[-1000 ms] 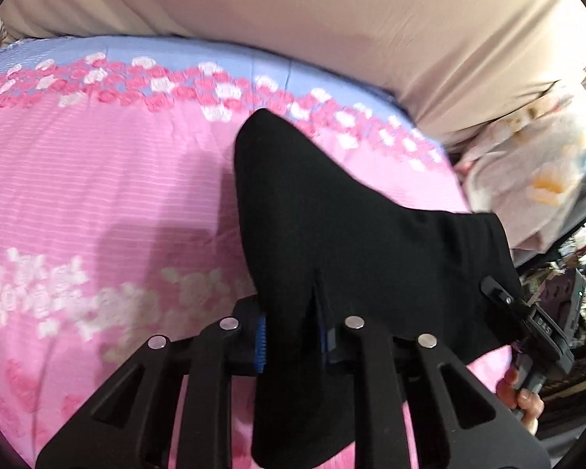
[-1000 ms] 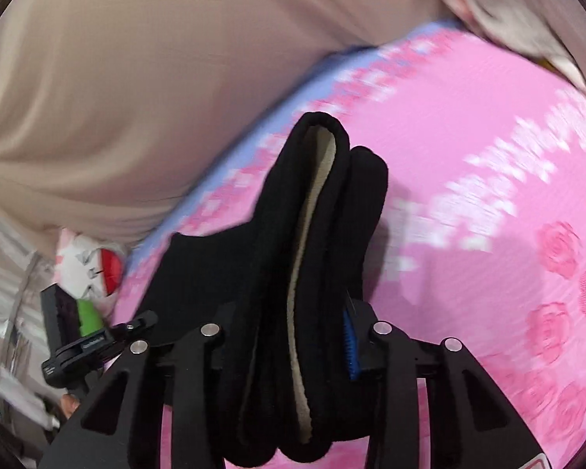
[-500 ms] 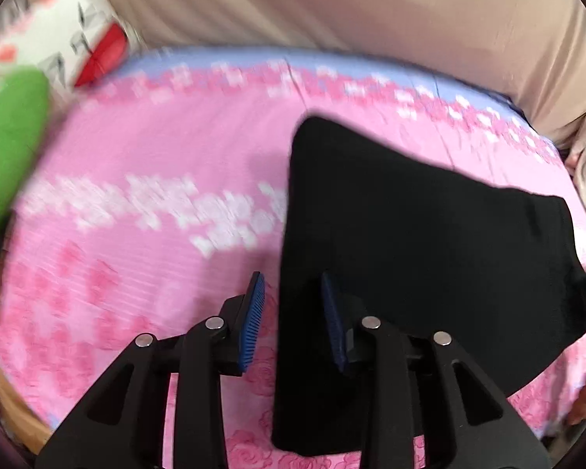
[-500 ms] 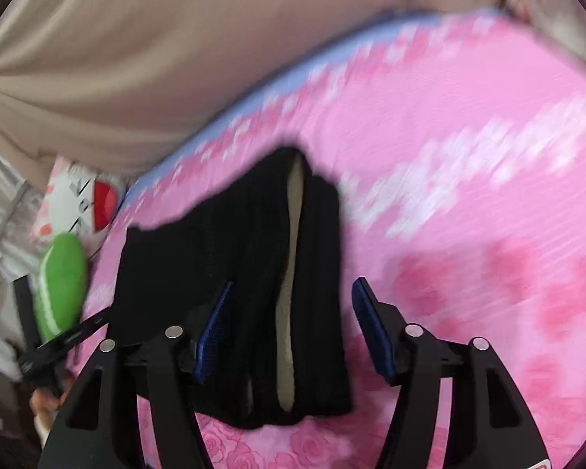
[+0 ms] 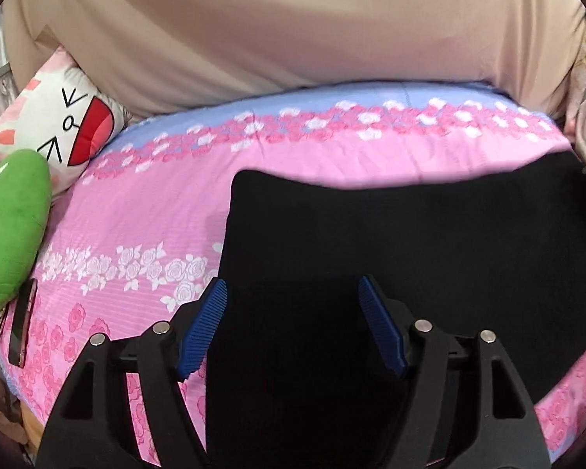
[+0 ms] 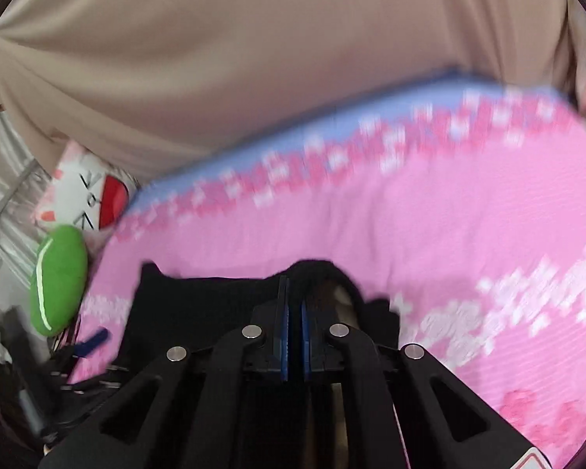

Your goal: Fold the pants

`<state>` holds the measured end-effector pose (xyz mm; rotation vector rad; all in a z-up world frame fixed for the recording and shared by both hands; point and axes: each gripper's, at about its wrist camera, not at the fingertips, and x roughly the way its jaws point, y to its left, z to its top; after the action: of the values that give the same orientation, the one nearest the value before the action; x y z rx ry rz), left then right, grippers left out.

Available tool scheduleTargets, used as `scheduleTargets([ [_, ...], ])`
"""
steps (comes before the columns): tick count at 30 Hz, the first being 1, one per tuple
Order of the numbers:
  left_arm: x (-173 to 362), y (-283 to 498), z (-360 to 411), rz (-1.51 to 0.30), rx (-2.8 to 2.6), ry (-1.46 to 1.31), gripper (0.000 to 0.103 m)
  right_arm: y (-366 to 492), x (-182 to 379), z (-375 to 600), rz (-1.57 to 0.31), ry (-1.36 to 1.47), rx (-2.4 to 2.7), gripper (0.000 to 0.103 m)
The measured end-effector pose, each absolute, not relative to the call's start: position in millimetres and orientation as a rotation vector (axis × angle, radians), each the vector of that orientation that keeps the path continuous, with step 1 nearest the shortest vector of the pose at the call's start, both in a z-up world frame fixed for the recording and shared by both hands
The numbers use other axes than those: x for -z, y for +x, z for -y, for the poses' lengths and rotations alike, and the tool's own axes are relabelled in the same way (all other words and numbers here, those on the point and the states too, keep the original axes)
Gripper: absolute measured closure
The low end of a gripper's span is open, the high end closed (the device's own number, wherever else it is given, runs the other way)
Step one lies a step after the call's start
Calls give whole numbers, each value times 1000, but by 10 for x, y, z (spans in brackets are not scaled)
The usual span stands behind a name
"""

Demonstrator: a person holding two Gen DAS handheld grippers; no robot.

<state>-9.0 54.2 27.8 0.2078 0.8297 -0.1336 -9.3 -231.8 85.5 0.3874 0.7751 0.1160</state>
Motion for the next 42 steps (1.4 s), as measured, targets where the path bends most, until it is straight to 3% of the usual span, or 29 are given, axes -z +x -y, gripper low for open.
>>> scheduleTargets([
  [5, -168, -18, -598, -867, 124, 180, 34, 78, -354, 2363, -932, 294, 31, 85],
  [10, -161, -19, -583, -863, 109, 203, 32, -545, -774, 2309, -755, 396, -70, 81],
  [14, -164, -29, -565, -856, 100, 213, 32, -850, -807, 2084, -792, 334, -178, 81],
  [15, -164, -36, -567, -856, 98, 211, 32, -855, -649, 2045, -845, 306, -168, 83],
  [17, -162, -42, -573, -860, 99, 204, 32, -832, -363, 2077, -910, 287, -106, 100],
  [18, -162, -42, -571, -862, 96, 203, 32, -855, -328, 2126, -892, 309, -96, 102],
  [19, -166, -46, -572, -863, 94, 202, 32, -882, -380, 2175, -891, 360, -105, 100],
  [23, -195, -76, -574, -864, 95, 206, 31, -1048, -657, 2222, -830, 367, -106, 65],
  [24, -205, -89, -586, -866, 96, 202, 29, -1081, -665, 2220, -829, 338, -81, 61],
  [29, -259, -239, -741, -880, 114, 167, 16, -1181, -460, 2325, -875, 432, -92, 60],
  [34, -217, -448, -1115, -963, 188, 42, 16, -1197, -327, 2356, -892, 498, -143, 56],
  [39, -37, -426, -1290, -1046, 265, -98, 16, -1174, -302, 2281, -901, 481, -152, 44],
  [40, 14, -390, -1318, -1055, 288, -137, 18, -1156, -276, 2267, -908, 477, -148, 44],
  [41, 41, -365, -1324, -1058, 313, -166, 27, -1141, -248, 2263, -910, 476, -145, 45],
  [42, 62, -344, -1335, -1062, 346, -196, 45, -1122, -233, 2252, -906, 470, -143, 56],
])
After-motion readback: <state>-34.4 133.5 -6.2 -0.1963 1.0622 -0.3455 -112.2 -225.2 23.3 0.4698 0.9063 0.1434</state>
